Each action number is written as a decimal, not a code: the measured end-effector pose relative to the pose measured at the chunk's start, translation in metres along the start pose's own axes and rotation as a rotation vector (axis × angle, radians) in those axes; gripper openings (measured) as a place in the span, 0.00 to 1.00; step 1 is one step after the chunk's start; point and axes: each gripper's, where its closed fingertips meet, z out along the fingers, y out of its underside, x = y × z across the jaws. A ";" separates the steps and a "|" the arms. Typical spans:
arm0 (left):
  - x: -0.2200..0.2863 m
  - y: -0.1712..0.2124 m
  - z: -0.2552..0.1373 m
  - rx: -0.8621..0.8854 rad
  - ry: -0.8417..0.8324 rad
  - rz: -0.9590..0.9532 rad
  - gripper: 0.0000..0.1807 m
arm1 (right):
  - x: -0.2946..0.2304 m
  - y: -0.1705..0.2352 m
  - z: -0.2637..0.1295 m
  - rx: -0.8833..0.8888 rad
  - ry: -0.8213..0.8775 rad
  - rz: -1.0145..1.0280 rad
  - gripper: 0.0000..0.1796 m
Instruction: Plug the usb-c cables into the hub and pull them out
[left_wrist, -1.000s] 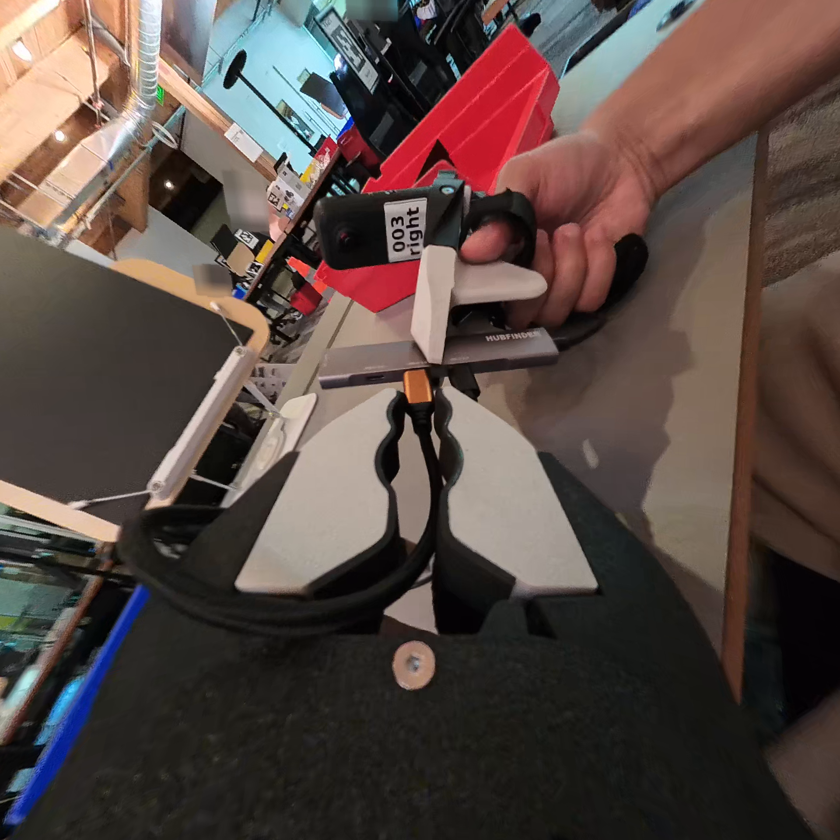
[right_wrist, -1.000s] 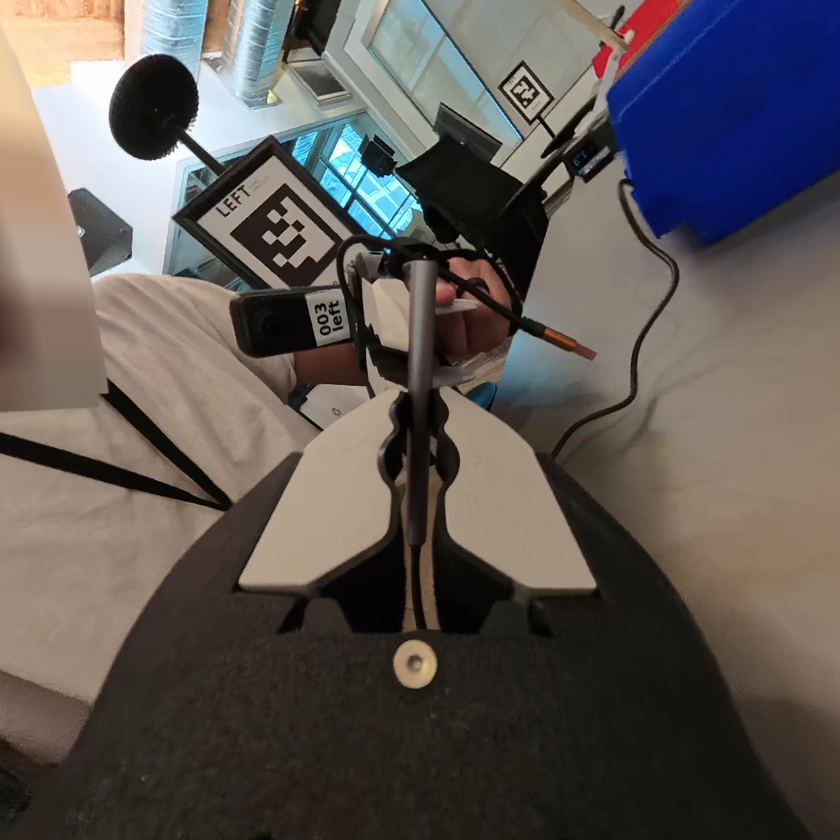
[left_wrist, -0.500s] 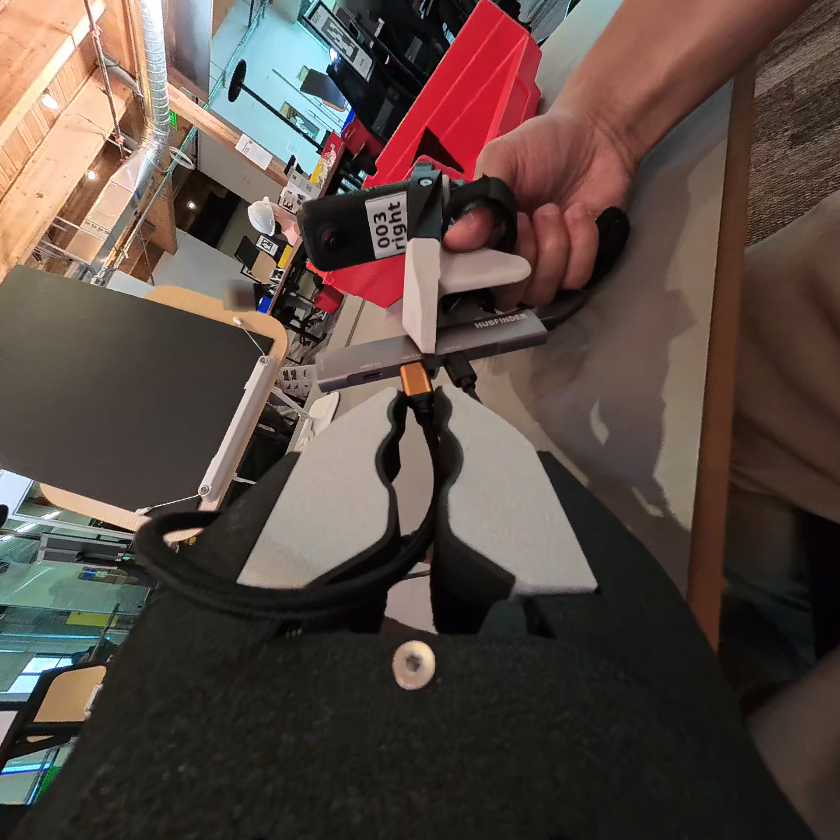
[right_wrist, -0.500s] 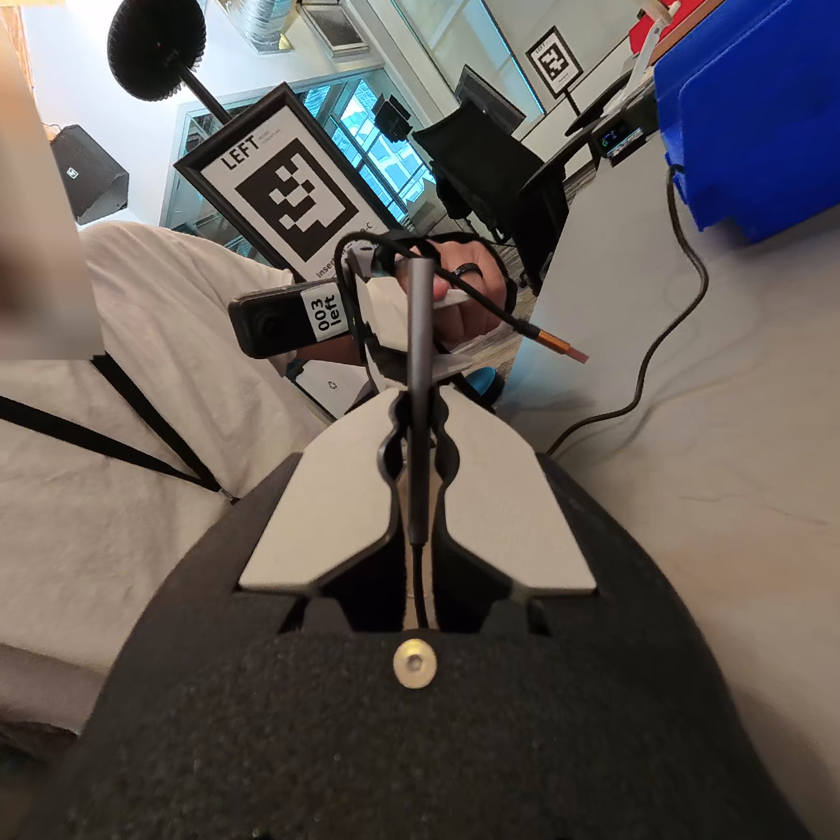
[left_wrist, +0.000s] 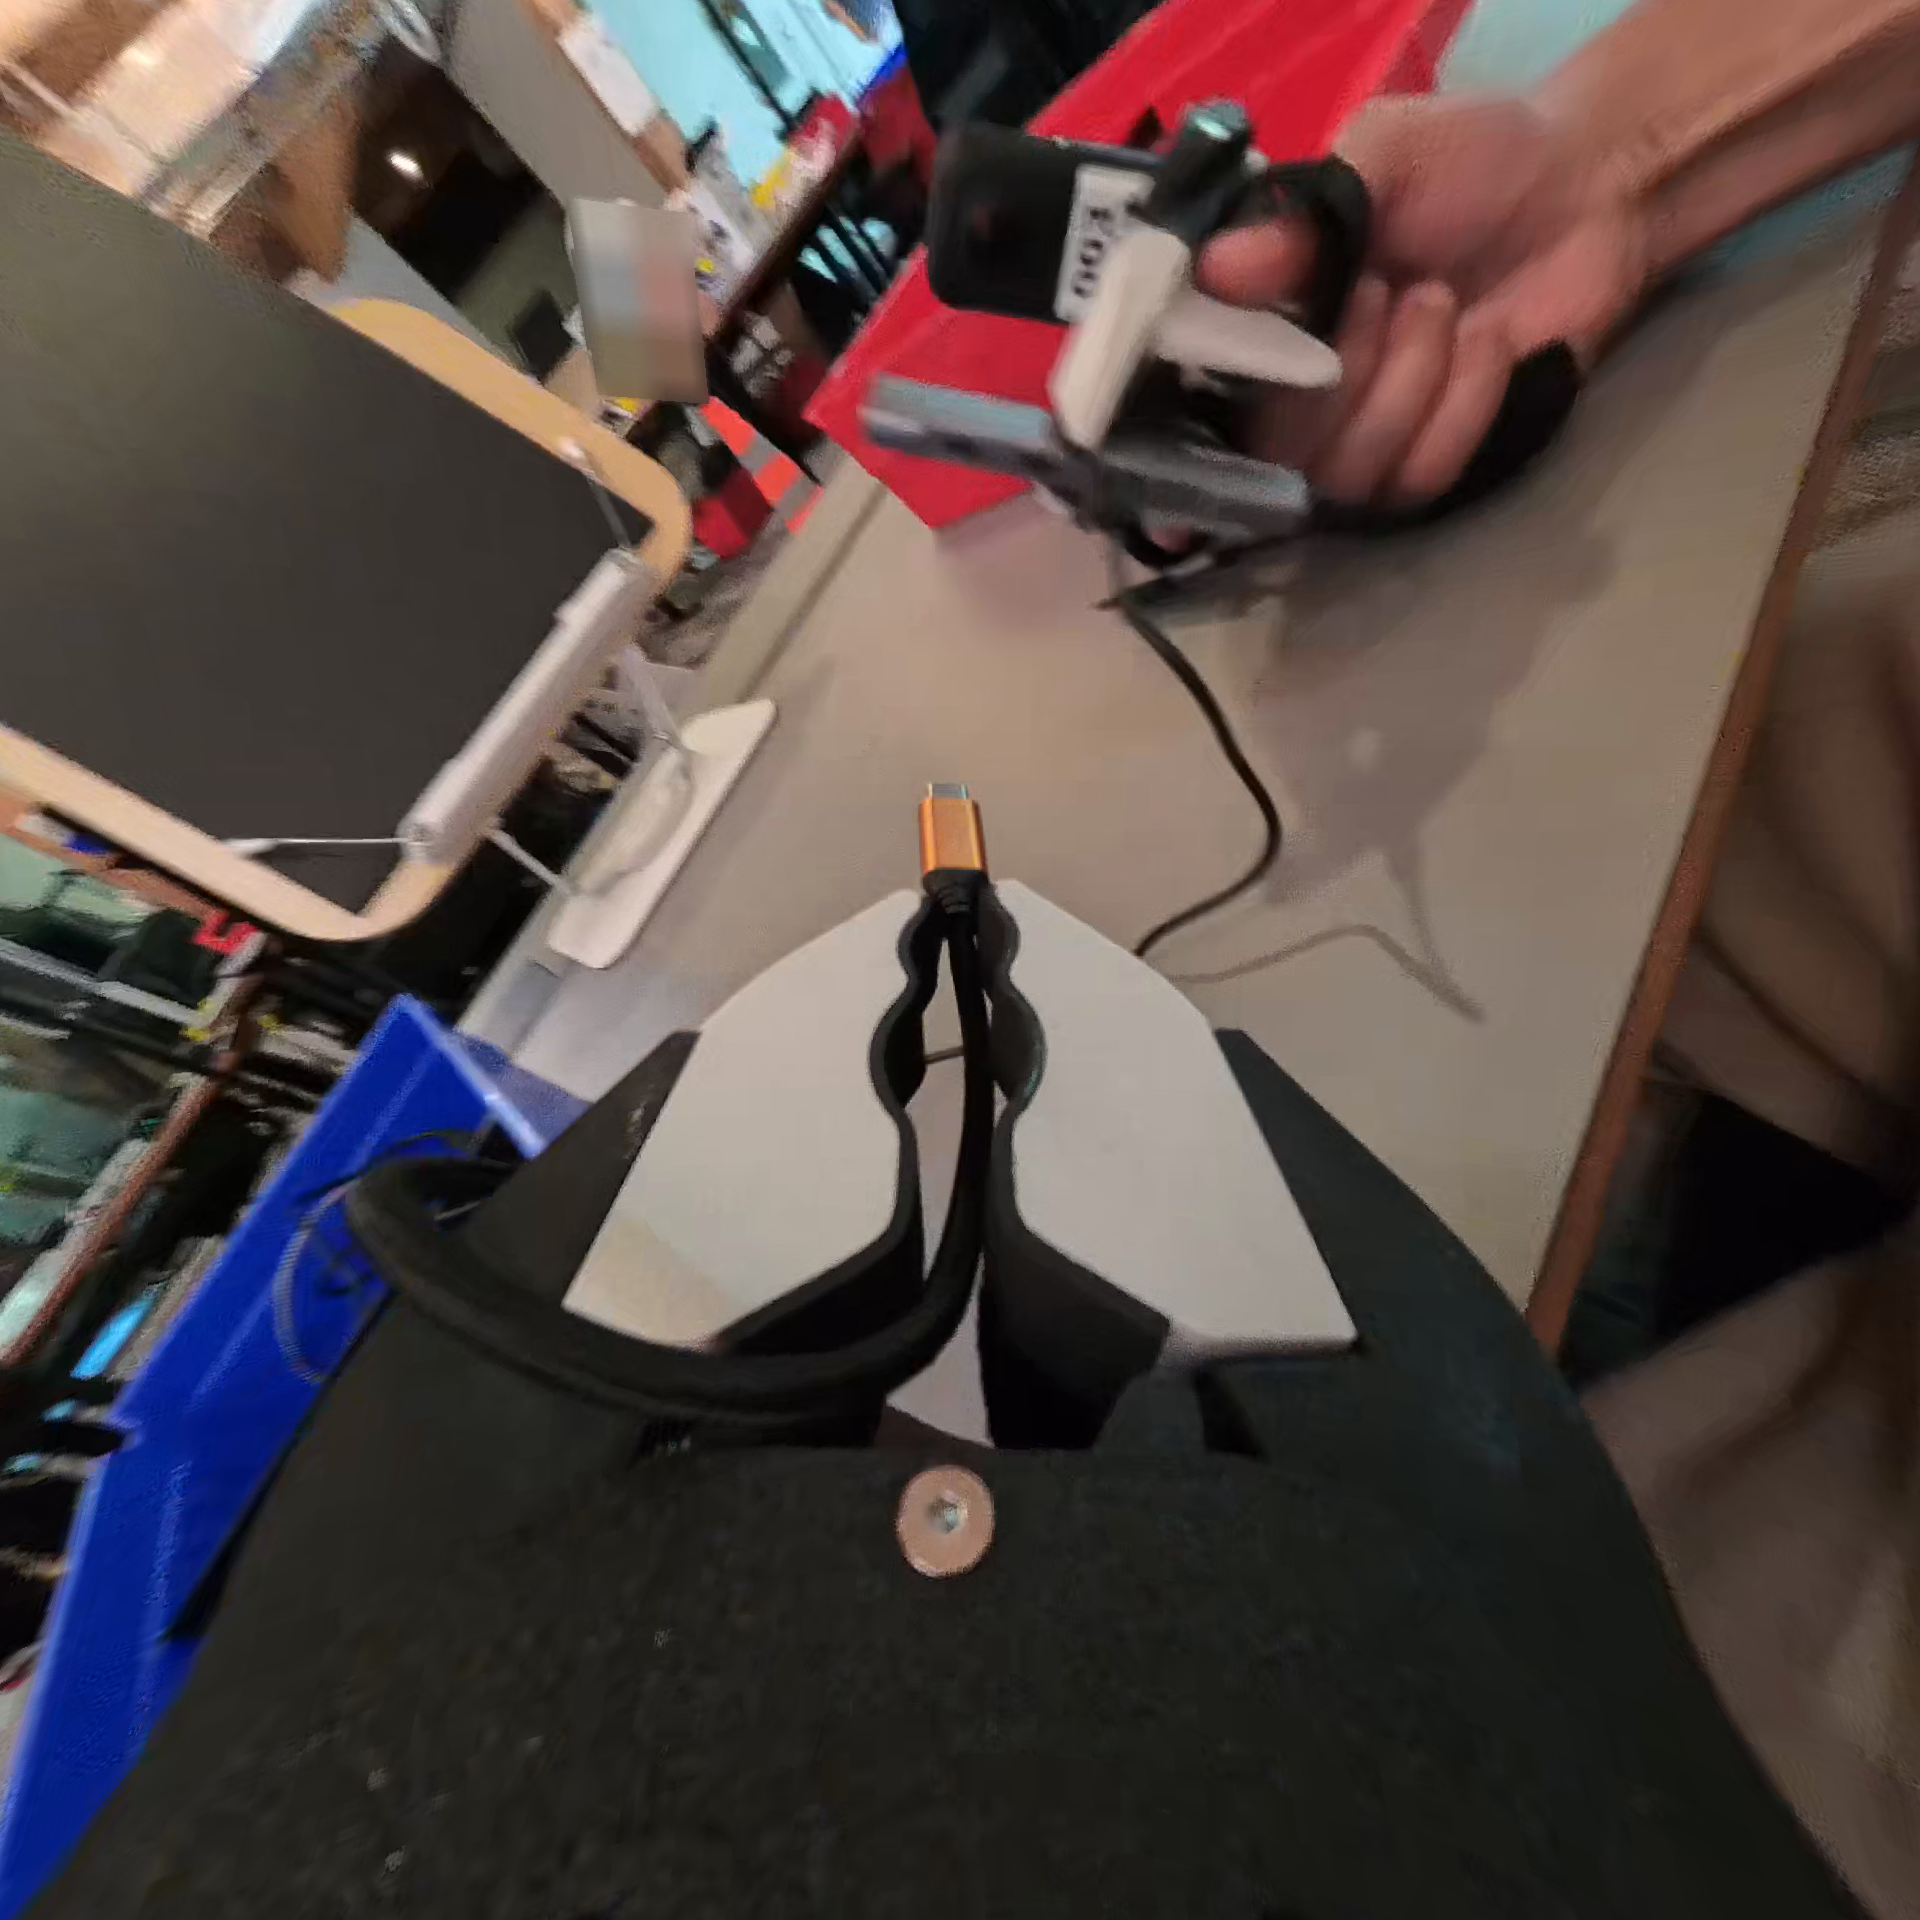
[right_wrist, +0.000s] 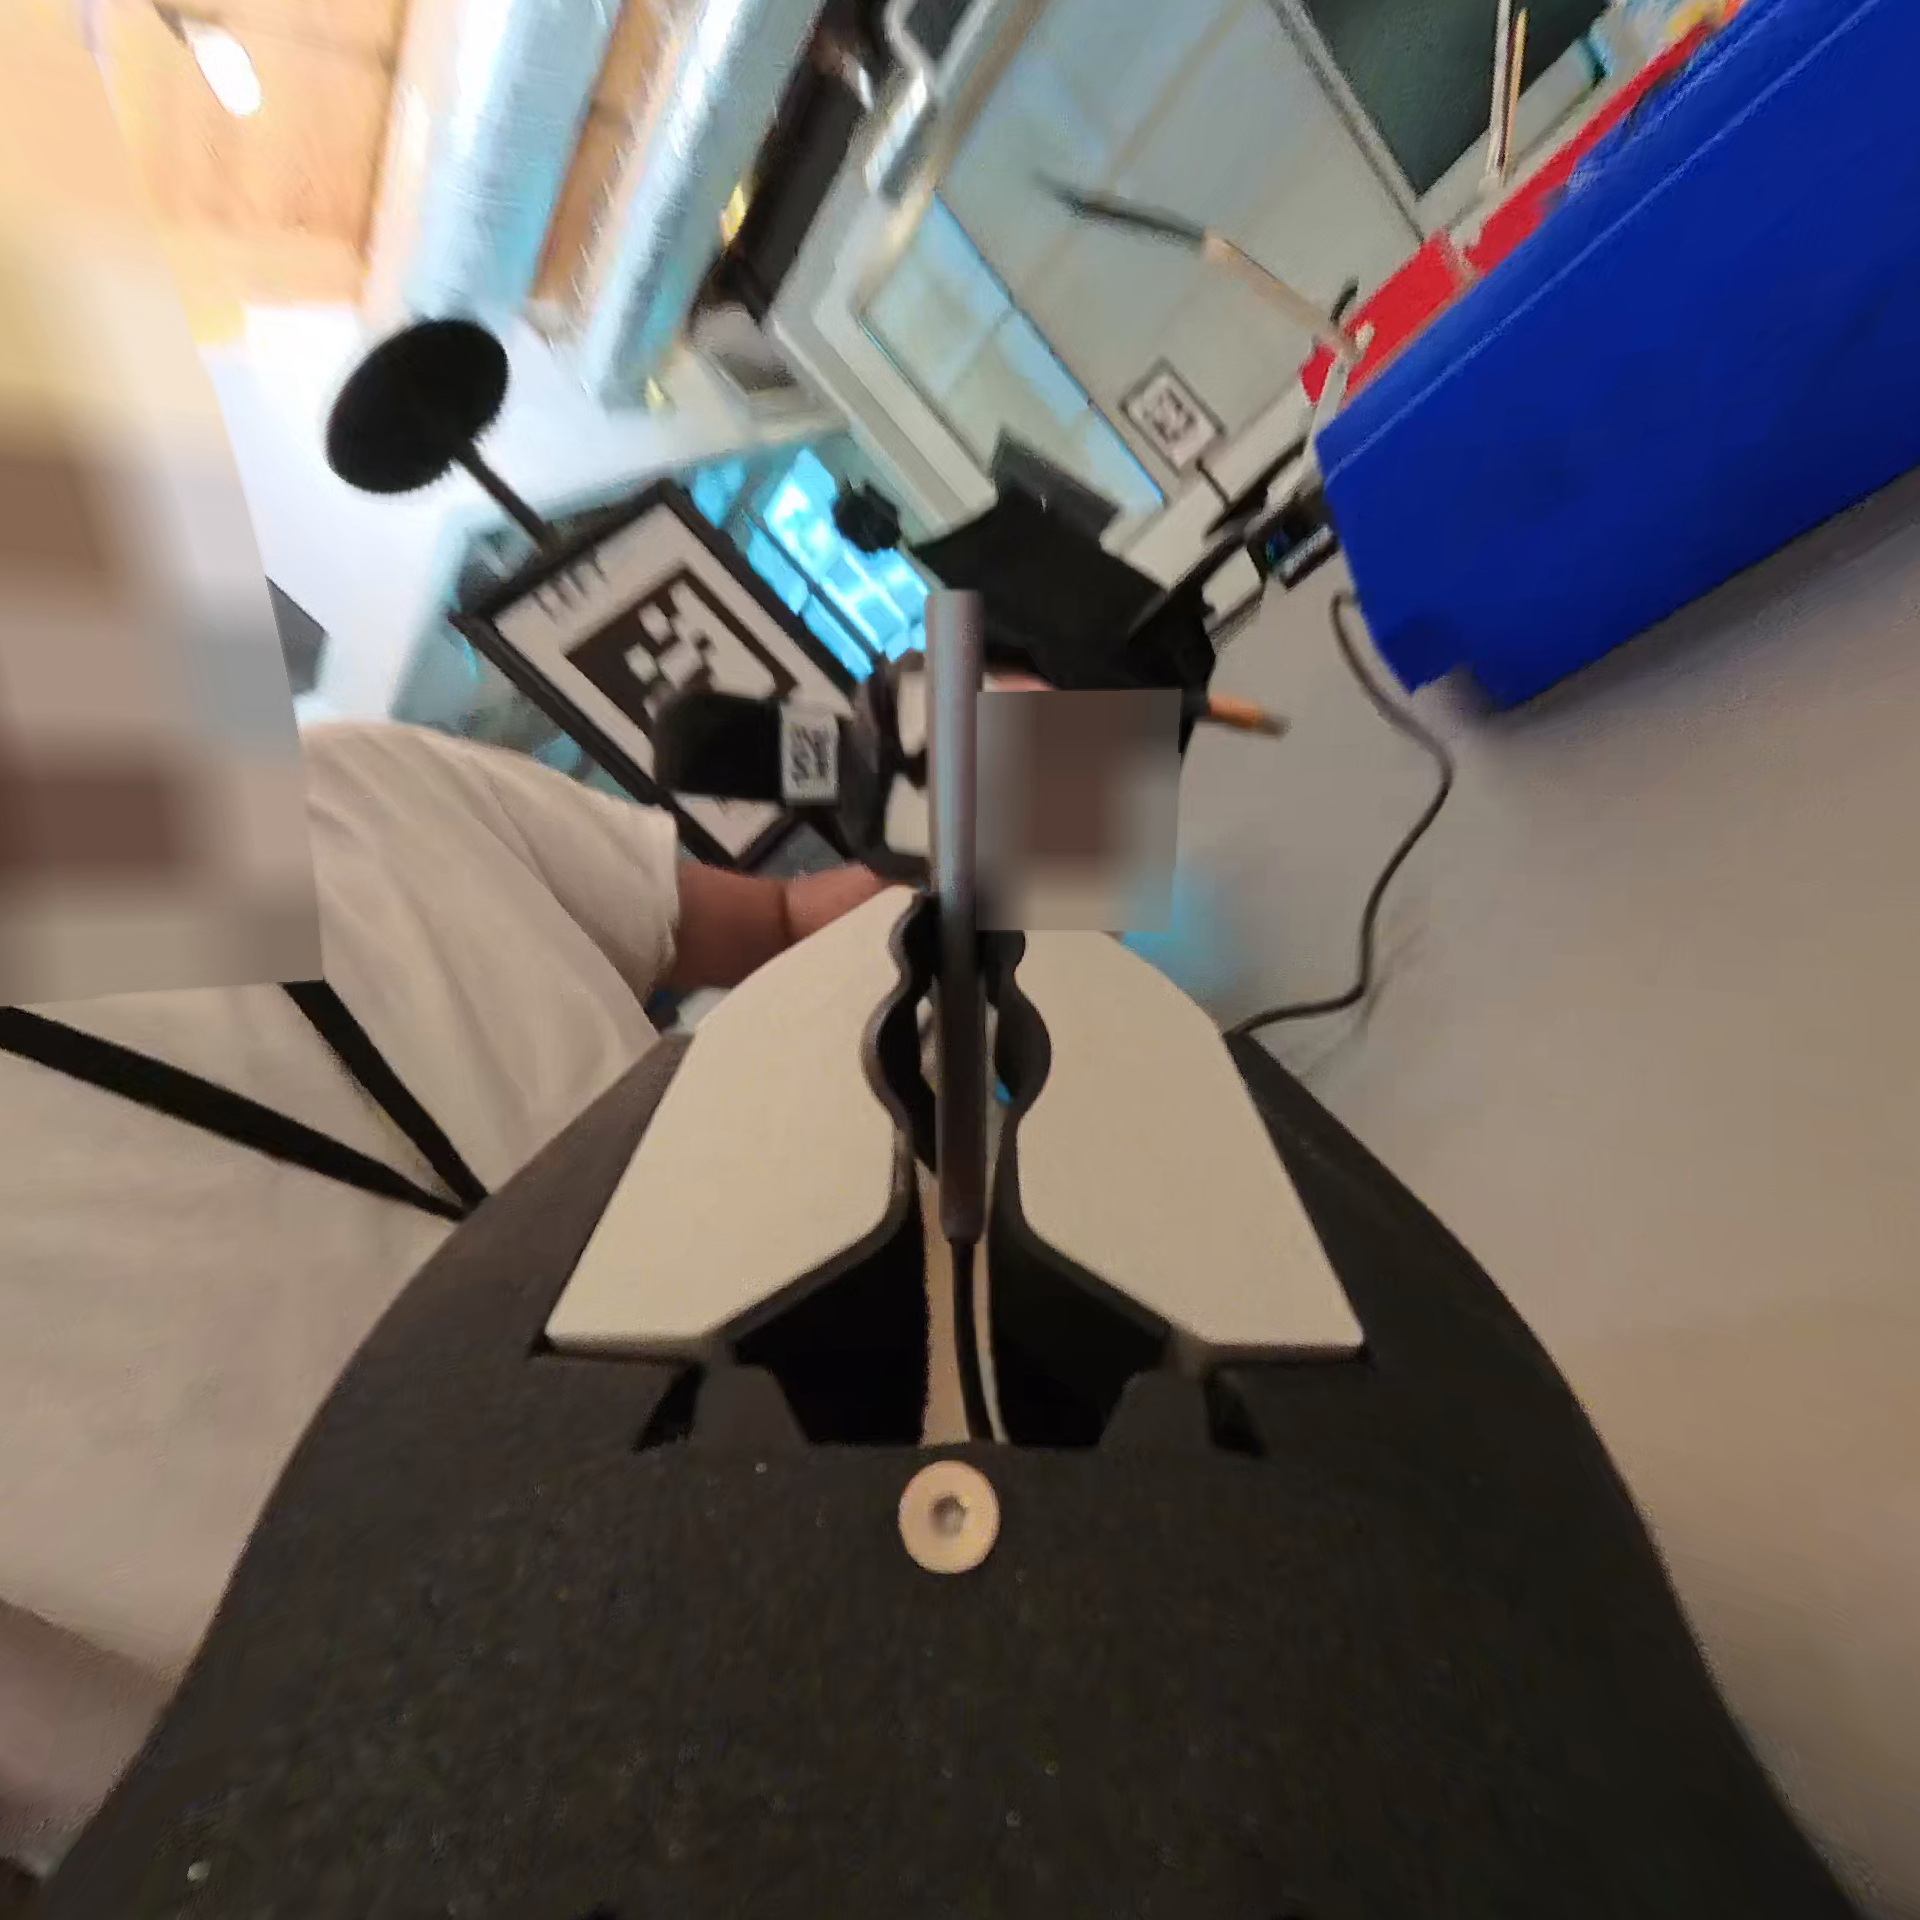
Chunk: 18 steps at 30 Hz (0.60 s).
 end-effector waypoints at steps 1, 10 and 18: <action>0.011 0.009 0.006 -0.048 0.076 -0.016 0.04 | 0.000 -0.008 -0.006 0.054 -0.017 0.025 0.05; 0.019 0.056 0.014 -0.398 0.190 -0.323 0.10 | 0.008 -0.029 -0.024 0.231 0.061 0.008 0.04; 0.022 0.074 -0.021 -0.483 0.345 -0.585 0.27 | 0.007 -0.023 -0.021 0.196 0.067 0.004 0.05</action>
